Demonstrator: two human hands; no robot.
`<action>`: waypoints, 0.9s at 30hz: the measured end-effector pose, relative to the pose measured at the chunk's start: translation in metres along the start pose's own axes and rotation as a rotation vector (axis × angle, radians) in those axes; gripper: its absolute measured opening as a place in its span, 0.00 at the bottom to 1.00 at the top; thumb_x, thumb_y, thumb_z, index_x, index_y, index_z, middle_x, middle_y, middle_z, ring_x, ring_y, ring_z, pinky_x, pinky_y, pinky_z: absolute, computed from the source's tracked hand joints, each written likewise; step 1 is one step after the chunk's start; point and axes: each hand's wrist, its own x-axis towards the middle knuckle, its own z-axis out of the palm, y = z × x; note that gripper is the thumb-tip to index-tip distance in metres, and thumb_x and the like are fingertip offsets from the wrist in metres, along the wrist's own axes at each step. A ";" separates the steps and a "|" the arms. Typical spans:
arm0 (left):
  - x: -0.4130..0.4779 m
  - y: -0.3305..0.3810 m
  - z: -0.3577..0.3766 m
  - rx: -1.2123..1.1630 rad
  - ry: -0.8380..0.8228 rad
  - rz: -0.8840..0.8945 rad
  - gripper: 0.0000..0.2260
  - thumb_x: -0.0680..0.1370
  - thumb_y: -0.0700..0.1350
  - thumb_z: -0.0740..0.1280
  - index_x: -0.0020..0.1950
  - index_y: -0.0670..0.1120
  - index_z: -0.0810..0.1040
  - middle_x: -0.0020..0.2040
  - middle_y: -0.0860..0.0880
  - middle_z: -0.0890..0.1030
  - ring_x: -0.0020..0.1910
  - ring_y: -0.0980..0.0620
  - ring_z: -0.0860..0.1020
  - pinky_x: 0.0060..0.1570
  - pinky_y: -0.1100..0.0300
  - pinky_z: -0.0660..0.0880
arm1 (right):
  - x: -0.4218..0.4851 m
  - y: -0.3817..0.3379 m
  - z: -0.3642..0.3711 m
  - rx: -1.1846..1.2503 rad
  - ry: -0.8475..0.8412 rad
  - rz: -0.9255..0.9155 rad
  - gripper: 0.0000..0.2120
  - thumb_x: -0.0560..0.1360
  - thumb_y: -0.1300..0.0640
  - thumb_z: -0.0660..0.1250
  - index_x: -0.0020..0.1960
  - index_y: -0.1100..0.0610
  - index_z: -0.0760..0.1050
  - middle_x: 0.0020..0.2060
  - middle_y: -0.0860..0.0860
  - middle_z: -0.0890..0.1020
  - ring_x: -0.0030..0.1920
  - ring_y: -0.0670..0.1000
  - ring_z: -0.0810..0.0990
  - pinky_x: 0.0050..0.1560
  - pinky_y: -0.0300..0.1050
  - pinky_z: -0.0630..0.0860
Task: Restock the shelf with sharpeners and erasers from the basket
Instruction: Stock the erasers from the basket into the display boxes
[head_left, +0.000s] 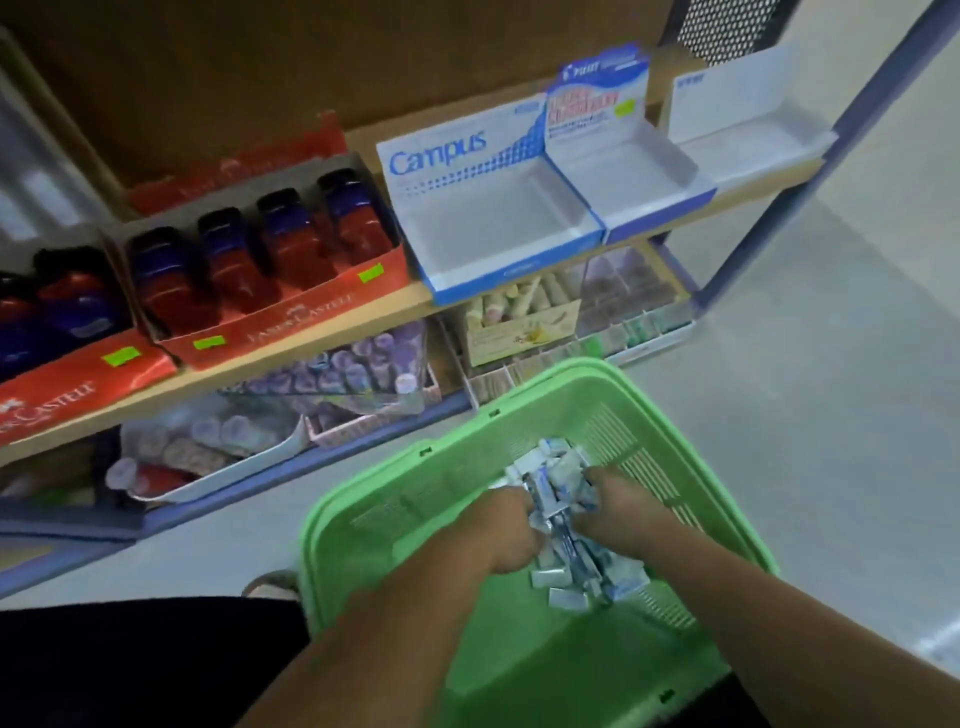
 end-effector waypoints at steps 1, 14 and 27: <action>0.014 -0.005 0.011 -0.095 0.051 -0.028 0.09 0.81 0.47 0.67 0.59 0.47 0.79 0.57 0.45 0.80 0.50 0.46 0.78 0.51 0.58 0.75 | 0.003 0.004 0.005 -0.012 0.028 -0.011 0.28 0.77 0.49 0.70 0.74 0.56 0.67 0.68 0.57 0.74 0.63 0.58 0.77 0.62 0.47 0.74; 0.093 -0.005 0.067 -0.684 0.472 -0.235 0.19 0.71 0.46 0.79 0.53 0.51 0.71 0.43 0.53 0.79 0.38 0.54 0.78 0.35 0.62 0.73 | 0.044 0.017 0.030 -0.284 0.140 -0.270 0.47 0.77 0.51 0.71 0.83 0.51 0.42 0.82 0.48 0.50 0.75 0.55 0.65 0.68 0.49 0.71; 0.093 0.000 0.063 -1.210 0.240 -0.244 0.13 0.78 0.36 0.70 0.61 0.45 0.78 0.49 0.47 0.84 0.48 0.46 0.85 0.48 0.48 0.84 | 0.054 0.028 0.040 -0.161 0.187 -0.314 0.27 0.81 0.52 0.66 0.78 0.53 0.65 0.72 0.55 0.71 0.66 0.60 0.74 0.61 0.51 0.74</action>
